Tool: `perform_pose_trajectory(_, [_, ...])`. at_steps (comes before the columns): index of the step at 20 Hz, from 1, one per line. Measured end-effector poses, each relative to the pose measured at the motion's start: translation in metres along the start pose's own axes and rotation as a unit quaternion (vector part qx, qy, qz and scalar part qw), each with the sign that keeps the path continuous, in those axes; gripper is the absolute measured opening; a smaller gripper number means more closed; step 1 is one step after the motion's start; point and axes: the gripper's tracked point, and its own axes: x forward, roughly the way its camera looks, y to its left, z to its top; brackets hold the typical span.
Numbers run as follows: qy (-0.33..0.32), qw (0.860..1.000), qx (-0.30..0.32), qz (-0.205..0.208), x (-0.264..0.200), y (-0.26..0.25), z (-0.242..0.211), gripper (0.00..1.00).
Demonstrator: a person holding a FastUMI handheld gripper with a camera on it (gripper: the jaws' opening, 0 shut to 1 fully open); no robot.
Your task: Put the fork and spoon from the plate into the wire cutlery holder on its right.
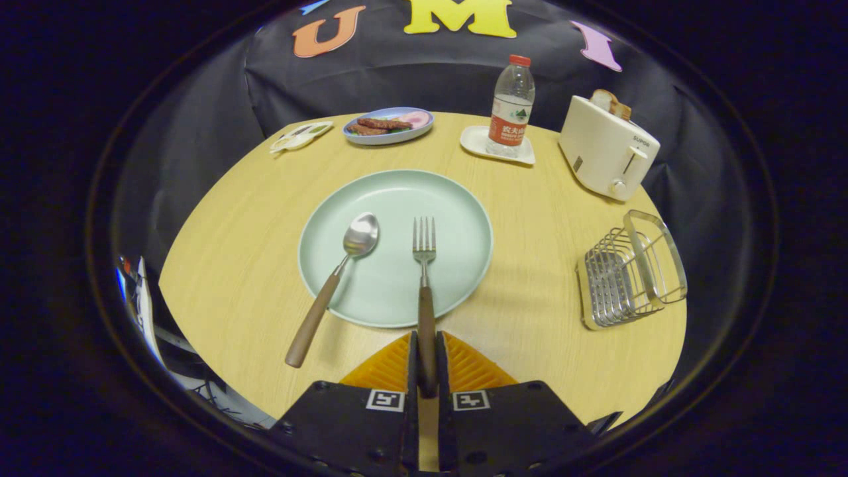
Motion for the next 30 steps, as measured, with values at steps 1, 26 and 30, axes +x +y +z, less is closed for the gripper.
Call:
perform_pose_trajectory(1, [0.000, 1.000, 0.002, -0.004, -0.003, -0.002, 0.003, 0.07])
perform_pose_trajectory(26, [0.128, 0.984, 0.106, -0.058, -0.146, -0.177, 0.023, 0.01])
perform_pose_trajectory(30, [0.155, 0.978, 0.133, -0.039, -0.137, -0.174, 0.027, 0.04])
